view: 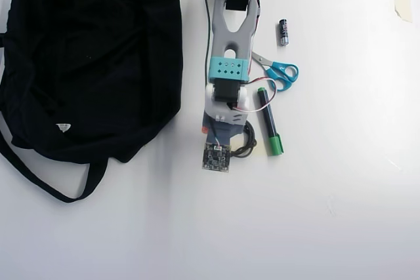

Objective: Put the cable into the black bag

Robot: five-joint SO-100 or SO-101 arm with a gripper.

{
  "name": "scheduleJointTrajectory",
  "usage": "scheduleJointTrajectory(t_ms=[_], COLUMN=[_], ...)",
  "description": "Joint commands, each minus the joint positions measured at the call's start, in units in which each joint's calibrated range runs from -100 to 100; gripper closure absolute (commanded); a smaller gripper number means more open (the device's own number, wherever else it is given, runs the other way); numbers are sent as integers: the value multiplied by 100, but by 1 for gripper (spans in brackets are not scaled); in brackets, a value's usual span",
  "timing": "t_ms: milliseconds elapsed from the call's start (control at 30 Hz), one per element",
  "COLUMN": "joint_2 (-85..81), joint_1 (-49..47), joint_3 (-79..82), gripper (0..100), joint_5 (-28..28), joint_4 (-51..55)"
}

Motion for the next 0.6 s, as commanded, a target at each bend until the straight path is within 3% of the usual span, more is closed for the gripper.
scheduleJointTrajectory(t_ms=[0, 367, 567], joint_2=[-64, -189, -396], joint_1=[-17, 35, 35], joint_3=[-146, -182, -964], gripper=[98, 98, 98], joint_5=[-16, -89, -42], joint_4=[-17, 94, 939])
